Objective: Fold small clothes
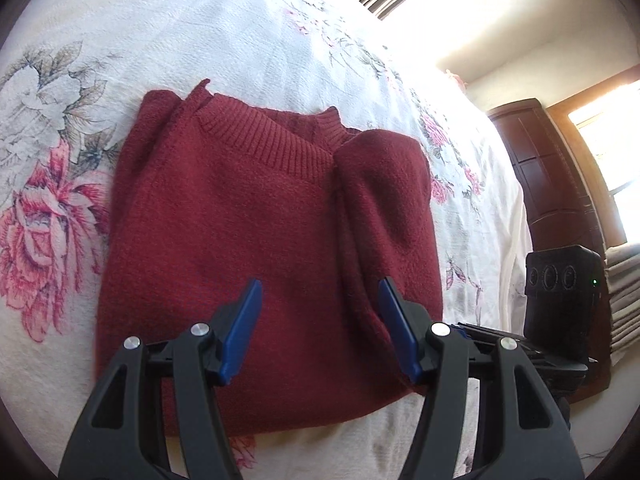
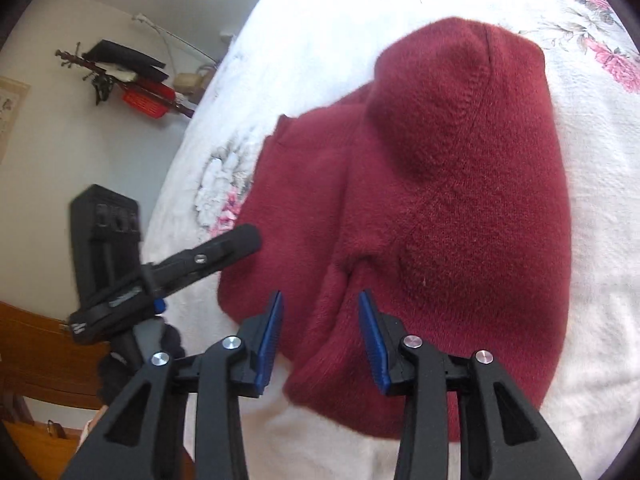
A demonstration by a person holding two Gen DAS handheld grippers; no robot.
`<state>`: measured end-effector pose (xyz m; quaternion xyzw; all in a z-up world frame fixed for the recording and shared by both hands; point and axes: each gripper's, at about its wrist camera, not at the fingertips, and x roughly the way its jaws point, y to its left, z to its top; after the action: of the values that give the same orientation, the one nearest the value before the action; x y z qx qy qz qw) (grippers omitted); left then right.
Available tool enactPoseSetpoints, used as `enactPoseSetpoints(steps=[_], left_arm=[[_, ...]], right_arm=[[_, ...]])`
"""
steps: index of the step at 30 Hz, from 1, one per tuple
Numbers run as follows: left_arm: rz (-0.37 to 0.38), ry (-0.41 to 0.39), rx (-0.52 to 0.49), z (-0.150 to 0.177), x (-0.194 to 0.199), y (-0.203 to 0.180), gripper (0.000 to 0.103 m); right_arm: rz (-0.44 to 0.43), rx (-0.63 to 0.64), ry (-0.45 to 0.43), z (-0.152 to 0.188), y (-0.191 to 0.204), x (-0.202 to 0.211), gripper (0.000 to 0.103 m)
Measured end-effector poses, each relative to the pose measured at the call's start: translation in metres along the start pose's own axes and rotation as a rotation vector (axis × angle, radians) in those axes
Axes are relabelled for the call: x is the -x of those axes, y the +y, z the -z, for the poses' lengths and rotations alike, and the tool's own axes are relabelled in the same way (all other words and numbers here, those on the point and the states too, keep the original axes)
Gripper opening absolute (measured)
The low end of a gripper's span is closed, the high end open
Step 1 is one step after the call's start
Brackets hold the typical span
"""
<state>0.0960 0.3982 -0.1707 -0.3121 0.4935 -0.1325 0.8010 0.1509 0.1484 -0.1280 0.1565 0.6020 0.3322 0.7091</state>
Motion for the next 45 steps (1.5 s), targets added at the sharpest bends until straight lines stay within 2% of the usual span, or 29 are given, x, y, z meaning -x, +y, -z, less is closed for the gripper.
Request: enactPoseSetpoints(steps=[2, 5, 8, 10, 15, 20, 26, 27, 28, 31, 38, 42, 45], left_arm=[[0.023, 0.028, 0.014, 0.0, -0.013, -0.005, 0.06], [0.046, 0.044, 0.042, 0.0, -0.03, -0.009, 0.06], [0.062, 0.057, 0.07, -0.003, -0.047, -0.011, 0.06], [0.067, 0.061, 0.089, -0.005, -0.057, -0.012, 0.06], [0.076, 0.053, 0.13, -0.011, -0.076, -0.013, 0.06], [0.068, 0.053, 0.116, -0.018, -0.086, -0.021, 0.06], [0.054, 0.04, 0.104, -0.021, -0.094, -0.031, 0.05], [0.043, 0.037, 0.097, -0.021, -0.094, -0.032, 0.043], [0.034, 0.033, 0.092, -0.02, -0.093, -0.031, 0.032], [0.036, 0.013, 0.09, -0.02, -0.089, -0.03, 0.018], [0.076, -0.045, 0.044, -0.024, -0.058, -0.046, 0.014], [0.098, -0.075, 0.022, -0.032, -0.025, -0.047, 0.014], [0.087, -0.092, 0.009, -0.041, 0.003, -0.037, 0.014]], right_arm=[[-0.011, -0.004, -0.043, 0.006, -0.005, 0.026, 0.04], [0.05, -0.014, -0.09, 0.018, -0.026, 0.059, 0.041], [0.138, -0.044, -0.094, 0.032, -0.059, 0.074, 0.041], [0.151, -0.081, -0.08, 0.043, -0.081, 0.074, 0.041], [0.137, -0.121, -0.059, 0.064, -0.11, 0.066, 0.041], [0.101, -0.138, -0.066, 0.071, -0.121, 0.054, 0.041], [0.081, -0.153, -0.089, 0.078, -0.127, 0.059, 0.041], [0.088, -0.147, -0.095, 0.08, -0.126, 0.062, 0.041], [0.094, -0.137, -0.1, 0.082, -0.124, 0.065, 0.041], [0.113, -0.115, -0.11, 0.087, -0.118, 0.072, 0.041], [0.075, -0.122, -0.139, 0.097, -0.11, 0.082, 0.041], [0.065, -0.11, -0.14, 0.095, -0.103, 0.082, 0.041], [0.054, -0.096, -0.139, 0.093, -0.096, 0.082, 0.041]])
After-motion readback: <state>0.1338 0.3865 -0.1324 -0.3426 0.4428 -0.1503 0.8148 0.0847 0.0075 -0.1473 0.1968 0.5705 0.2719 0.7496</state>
